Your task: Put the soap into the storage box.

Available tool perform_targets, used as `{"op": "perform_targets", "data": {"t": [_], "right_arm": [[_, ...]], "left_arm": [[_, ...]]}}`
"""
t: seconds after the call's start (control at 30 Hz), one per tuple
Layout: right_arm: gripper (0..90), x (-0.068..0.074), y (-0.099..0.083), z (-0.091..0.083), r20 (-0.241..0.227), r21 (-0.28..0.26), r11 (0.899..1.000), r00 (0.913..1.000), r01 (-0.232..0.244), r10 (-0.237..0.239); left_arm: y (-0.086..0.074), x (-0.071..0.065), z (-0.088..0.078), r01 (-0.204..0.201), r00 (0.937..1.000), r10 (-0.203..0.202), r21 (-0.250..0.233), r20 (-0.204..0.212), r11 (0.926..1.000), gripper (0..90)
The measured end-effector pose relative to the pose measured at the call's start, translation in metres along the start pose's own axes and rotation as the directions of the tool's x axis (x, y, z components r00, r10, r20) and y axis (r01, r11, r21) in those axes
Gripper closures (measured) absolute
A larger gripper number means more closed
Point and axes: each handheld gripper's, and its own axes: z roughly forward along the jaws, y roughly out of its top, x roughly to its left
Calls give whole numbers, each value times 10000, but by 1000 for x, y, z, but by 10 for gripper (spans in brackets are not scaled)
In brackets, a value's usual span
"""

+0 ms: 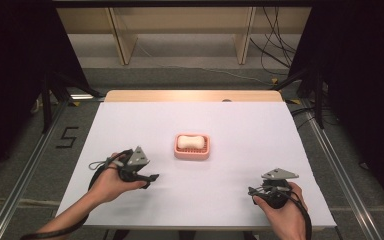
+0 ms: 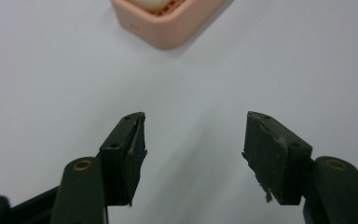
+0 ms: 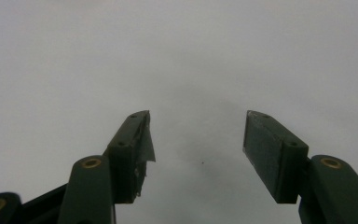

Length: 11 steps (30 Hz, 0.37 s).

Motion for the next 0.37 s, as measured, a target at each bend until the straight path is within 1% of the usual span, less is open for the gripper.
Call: {"op": "perform_targets", "data": {"t": [0.03, 0.07, 0.1, 0.13, 0.17, 0.2, 0.23, 0.27, 0.3, 0.37], "right_arm": [[422, 0, 0, 0, 27, -35, 10000, 10000, -6, 6], [421, 0, 0, 0, 59, -59, 10000, 10000, 44, -43], [421, 0, 0, 0, 65, -68, 9999, 9999, 85, -84], [421, 0, 0, 1, 75, -59, 9999, 9999, 92, -91], [421, 0, 0, 1, 75, -59, 9999, 9999, 92, -91], [417, 1, 1, 1, -9, -26, 9999, 9999, 131, -131], [415, 2, 1, 1, 16, 22, 9999, 9999, 145, -145], [414, 3, 1, 1, -33, 6, 9999, 9999, 121, -121], [412, 3, 2, 2, -32, -25, 9997, 9997, 244, -244], [409, 4, 2, 2, -94, -63, 9998, 9997, 214, -214]], "left_arm": [[-8, -1, -4, 202, 9998, -202, -40, 44, 9998, 382], [-17, -1, -9, 277, 9995, -280, -181, -173, 9995, 383], [-24, -3, -12, 620, 9978, -626, -299, -196, 9976, 383], [-29, -4, -15, 861, 9960, -872, -476, -217, 9951, 384], [-29, -4, -15, 861, 9960, -872, -476, -217, 9951, 385], [-39, -6, -23, 1442, 9884, -1472, -736, -367, 9868, 389], [-43, -8, -28, 1680, 9840, -1725, -895, -449, 9817, 388], [-44, -11, -31, 1805, 9813, -1866, -1101, -477, 9774, 389], [-46, -15, -35, 1922, 9788, -1994, -1262, -466, 9732, 388], [-48, -17, -38, 1853, 9798, -1930, -1262, -523, 9746, 386]]}}
